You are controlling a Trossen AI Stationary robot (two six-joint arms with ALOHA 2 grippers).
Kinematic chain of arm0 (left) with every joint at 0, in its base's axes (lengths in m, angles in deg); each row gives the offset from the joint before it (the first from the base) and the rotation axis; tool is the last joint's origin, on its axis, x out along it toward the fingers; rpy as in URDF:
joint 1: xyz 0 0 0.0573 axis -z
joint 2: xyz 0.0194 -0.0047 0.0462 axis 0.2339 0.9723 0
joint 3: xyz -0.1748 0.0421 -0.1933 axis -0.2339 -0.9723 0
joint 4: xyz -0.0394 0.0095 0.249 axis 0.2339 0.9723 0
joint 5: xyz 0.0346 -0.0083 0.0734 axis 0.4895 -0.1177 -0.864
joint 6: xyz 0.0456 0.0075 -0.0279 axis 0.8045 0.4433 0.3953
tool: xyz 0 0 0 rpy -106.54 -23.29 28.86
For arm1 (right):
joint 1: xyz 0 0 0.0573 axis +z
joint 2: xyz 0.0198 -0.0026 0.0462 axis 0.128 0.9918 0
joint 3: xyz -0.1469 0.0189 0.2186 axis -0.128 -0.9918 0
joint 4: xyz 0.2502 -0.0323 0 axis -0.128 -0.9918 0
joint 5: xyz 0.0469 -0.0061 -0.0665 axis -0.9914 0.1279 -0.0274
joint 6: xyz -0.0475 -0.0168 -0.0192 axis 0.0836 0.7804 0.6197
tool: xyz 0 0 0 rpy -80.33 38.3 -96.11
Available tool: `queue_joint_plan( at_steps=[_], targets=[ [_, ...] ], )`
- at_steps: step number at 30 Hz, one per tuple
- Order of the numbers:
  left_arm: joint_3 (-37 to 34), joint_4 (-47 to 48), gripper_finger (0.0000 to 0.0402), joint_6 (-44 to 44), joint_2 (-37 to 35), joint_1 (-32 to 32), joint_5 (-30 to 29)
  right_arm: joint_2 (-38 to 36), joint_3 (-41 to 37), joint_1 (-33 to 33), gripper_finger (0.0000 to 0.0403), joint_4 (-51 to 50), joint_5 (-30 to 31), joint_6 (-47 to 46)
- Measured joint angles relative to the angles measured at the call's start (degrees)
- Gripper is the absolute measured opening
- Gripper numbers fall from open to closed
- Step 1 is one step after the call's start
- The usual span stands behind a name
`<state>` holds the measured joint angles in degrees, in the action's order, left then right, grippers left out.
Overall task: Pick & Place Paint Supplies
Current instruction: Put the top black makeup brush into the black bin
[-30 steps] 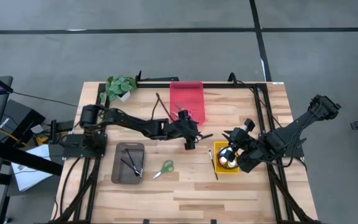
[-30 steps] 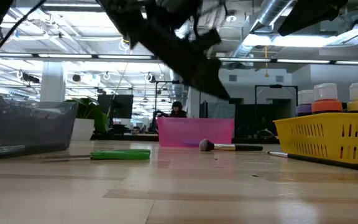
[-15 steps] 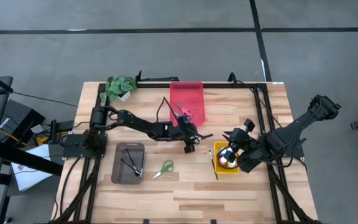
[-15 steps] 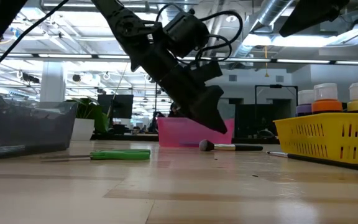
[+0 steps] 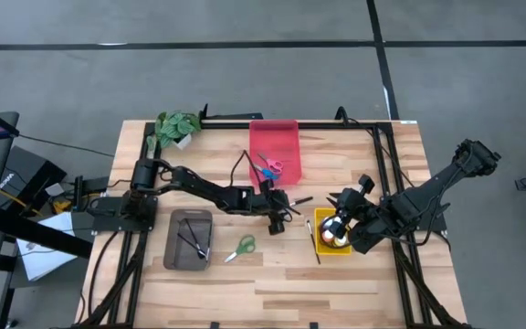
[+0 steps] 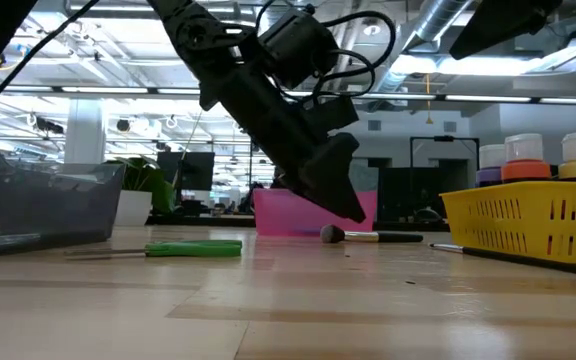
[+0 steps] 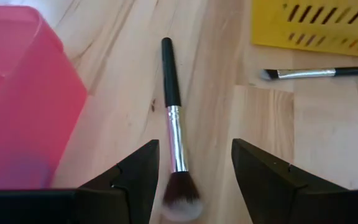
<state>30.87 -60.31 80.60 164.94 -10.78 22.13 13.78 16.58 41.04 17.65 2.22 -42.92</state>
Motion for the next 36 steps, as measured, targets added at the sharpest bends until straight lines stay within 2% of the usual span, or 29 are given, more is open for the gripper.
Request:
queue_joint_plan(
  at_steps=[11, 24, 29, 36],
  targets=[
    [-7.59, -8.87, 0.0193, -3.85, -0.07, -0.60, -0.37, 0.00, 0.00, 0.02, 0.0056, 0.02, -0.09, 0.00],
    [-8.30, -10.38, 0.0190, -3.38, -0.07, -0.53, -0.35, -0.01, 0.02, 0.02, 0.0056, 0.07, -0.09, 0.00],
    [-8.30, -10.39, 0.0169, -3.28, -0.07, -0.53, -0.35, 0.00, 0.02, 0.02, 0.0056, 0.07, -0.09, 0.00],
    [-8.30, -10.39, 0.0117, -3.21, -0.07, -0.53, -0.01, -0.01, 0.02, 0.02, 0.0056, 0.07, -0.07, 0.00]
  ],
)
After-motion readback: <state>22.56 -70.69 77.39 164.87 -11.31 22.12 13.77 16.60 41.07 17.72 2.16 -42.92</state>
